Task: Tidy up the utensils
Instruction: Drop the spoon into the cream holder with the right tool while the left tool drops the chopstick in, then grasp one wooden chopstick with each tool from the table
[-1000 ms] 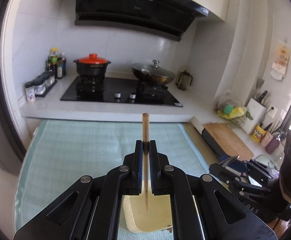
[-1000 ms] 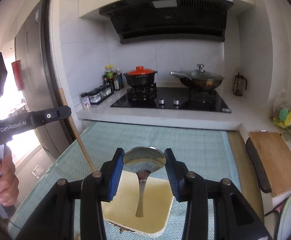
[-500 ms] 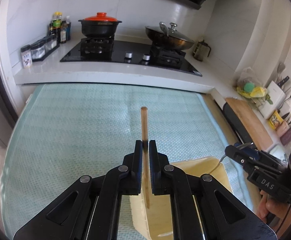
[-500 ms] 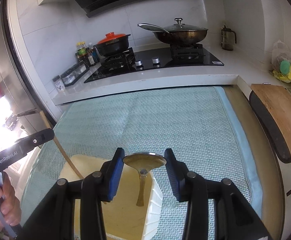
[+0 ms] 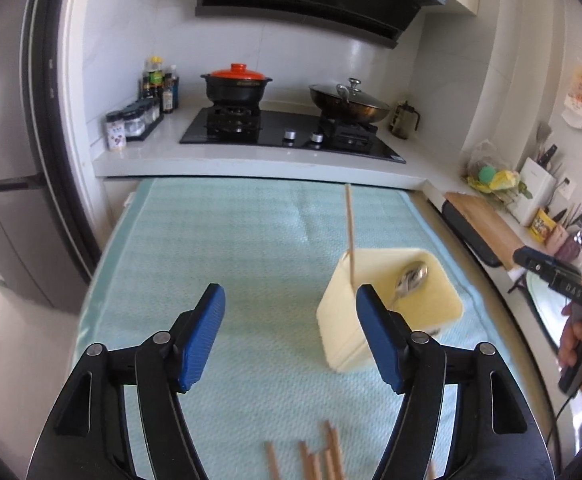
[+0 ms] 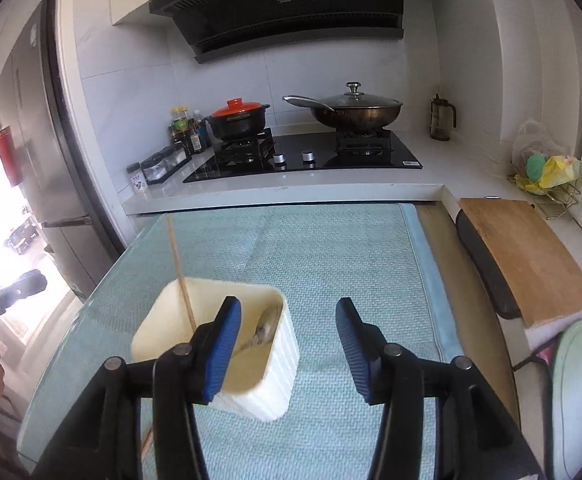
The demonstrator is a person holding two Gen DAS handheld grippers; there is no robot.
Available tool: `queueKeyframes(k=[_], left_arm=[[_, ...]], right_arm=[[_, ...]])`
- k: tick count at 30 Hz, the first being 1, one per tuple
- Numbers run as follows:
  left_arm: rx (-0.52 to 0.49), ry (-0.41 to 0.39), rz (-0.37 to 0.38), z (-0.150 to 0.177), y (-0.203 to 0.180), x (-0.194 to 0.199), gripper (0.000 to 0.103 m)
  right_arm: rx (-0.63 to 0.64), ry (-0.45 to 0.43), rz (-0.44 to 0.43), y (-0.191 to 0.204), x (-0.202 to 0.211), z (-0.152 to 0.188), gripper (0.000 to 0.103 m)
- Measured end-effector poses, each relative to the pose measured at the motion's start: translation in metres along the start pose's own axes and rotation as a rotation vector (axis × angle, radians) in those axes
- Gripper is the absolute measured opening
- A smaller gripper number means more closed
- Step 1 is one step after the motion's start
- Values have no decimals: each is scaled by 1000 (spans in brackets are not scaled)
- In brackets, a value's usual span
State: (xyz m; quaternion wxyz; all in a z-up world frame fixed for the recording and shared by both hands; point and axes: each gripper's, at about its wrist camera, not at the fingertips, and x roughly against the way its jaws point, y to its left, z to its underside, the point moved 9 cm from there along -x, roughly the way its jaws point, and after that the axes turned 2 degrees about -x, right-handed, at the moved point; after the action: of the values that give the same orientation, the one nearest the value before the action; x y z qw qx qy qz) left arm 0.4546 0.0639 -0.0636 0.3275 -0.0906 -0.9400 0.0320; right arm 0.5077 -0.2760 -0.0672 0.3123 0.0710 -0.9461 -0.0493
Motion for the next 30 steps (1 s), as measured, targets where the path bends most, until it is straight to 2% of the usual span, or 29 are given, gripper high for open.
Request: queueKeyframes(k=[3,7,13,17,20,26,30], left_arm=[[-31,4,-40,43,16,48,77],[-31,18,-96,104,34,91,83],[5,49,-96,187,19,105,84],[30,68,-68,225,-3,93,84],[43,79,-64,241,-13,83,84],[42,106,-77,261,-15,66,84],[85,130,-53,272,-12,60,84]], right_arm=[[36,-14,-6,4,43,32,53],[75,-52,2,14,96,85,53],[133,-126,117,36,144,172,53],[117,-103,142,49,147,232,53],[123,-71,158,58,140,264,53],[114,26,93,74,120,294,53],[109,65,58,86,109,303,53]])
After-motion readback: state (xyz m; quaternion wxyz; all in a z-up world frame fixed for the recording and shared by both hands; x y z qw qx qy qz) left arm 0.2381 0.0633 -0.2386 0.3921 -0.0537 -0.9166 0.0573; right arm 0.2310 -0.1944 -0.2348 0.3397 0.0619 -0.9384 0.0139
